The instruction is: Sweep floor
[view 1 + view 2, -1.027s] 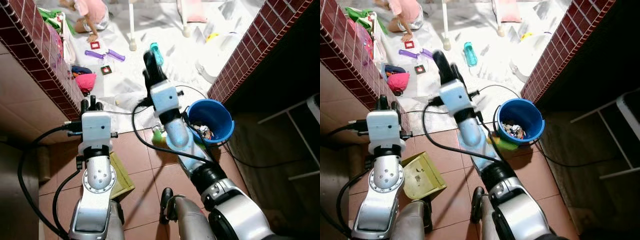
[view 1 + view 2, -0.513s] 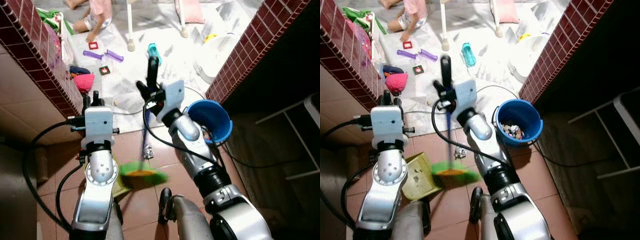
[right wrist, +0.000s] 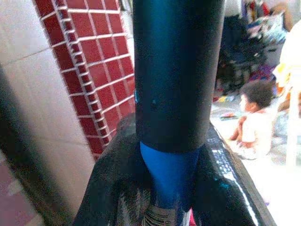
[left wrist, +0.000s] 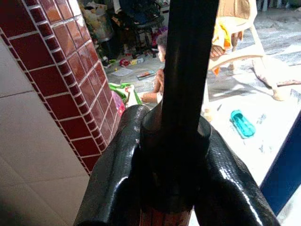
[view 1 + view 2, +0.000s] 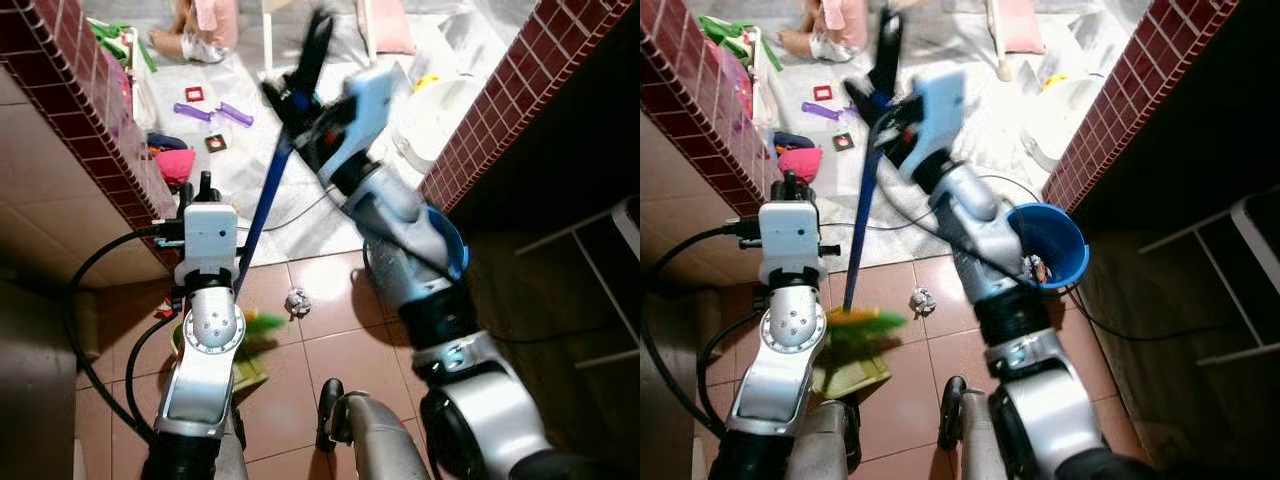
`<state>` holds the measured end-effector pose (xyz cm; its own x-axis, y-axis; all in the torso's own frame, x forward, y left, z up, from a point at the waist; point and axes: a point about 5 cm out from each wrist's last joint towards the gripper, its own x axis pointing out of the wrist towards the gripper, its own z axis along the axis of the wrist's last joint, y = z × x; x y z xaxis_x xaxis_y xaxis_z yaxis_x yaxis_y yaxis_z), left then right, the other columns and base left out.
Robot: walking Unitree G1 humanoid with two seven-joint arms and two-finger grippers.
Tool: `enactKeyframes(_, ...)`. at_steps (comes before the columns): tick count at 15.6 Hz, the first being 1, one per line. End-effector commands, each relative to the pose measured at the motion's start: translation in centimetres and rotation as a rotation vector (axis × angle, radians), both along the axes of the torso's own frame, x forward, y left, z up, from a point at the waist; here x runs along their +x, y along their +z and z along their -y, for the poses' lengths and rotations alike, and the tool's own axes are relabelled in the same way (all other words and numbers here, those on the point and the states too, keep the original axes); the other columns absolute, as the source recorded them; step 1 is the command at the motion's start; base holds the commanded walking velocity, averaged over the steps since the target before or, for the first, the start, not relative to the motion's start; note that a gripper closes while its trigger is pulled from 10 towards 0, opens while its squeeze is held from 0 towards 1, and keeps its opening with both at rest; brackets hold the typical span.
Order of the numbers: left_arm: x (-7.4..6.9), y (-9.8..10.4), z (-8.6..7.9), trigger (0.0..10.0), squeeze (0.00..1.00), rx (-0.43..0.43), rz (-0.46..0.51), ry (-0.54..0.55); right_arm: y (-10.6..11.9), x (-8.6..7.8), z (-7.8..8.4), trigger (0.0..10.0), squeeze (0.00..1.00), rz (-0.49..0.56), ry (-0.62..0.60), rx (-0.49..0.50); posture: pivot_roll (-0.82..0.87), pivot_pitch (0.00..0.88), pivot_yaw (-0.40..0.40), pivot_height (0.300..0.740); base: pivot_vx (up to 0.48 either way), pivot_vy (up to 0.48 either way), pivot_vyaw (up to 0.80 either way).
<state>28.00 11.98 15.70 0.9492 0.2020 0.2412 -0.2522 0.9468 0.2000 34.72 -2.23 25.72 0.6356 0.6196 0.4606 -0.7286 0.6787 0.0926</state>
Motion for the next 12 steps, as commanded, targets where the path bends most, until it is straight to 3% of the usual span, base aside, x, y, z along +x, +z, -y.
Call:
enactKeyframes(1,-0.1,-1.3,0.9,10.0,0.00,-0.053,-0.062,-0.027,1.9,0.0,0.5,10.0,0.00,0.083,-0.026,0.019,0.01,0.160,-0.106,0.740,0.000,0.000,0.00)
enactKeyframes(3,0.3,-1.3,1.0,10.0,0.00,-0.052,-0.054,-0.032,3.2,0.5,1.4,10.0,0.00,0.186,-0.091,-0.036,0.00,0.148,-0.106,0.740,0.000,0.000,0.00)
enactKeyframes(5,0.4,-1.3,1.1,10.0,0.00,-0.053,-0.053,-0.033,3.2,1.1,2.3,10.0,0.00,0.241,-0.183,-0.107,0.01,0.142,-0.106,0.740,0.000,0.000,0.00)
enactKeyframes(7,0.4,-1.8,1.2,10.0,0.00,-0.056,-0.065,-0.043,1.3,1.6,3.0,10.0,0.00,0.220,-0.254,-0.155,0.00,0.139,-0.107,0.740,0.000,0.000,0.00)
enactKeyframes(9,0.7,-4.2,1.5,10.0,0.00,-0.151,-0.172,-0.102,-2.1,1.7,3.3,10.0,0.00,0.171,-0.338,-0.208,0.00,0.139,-0.108,0.740,0.000,0.000,0.00)
enactKeyframes(12,1.8,-4.9,2.2,10.0,0.00,-0.214,-0.191,-0.153,-4.5,1.1,3.2,10.0,0.00,0.149,-0.415,-0.241,-0.02,0.146,-0.108,0.740,0.000,0.000,0.00)
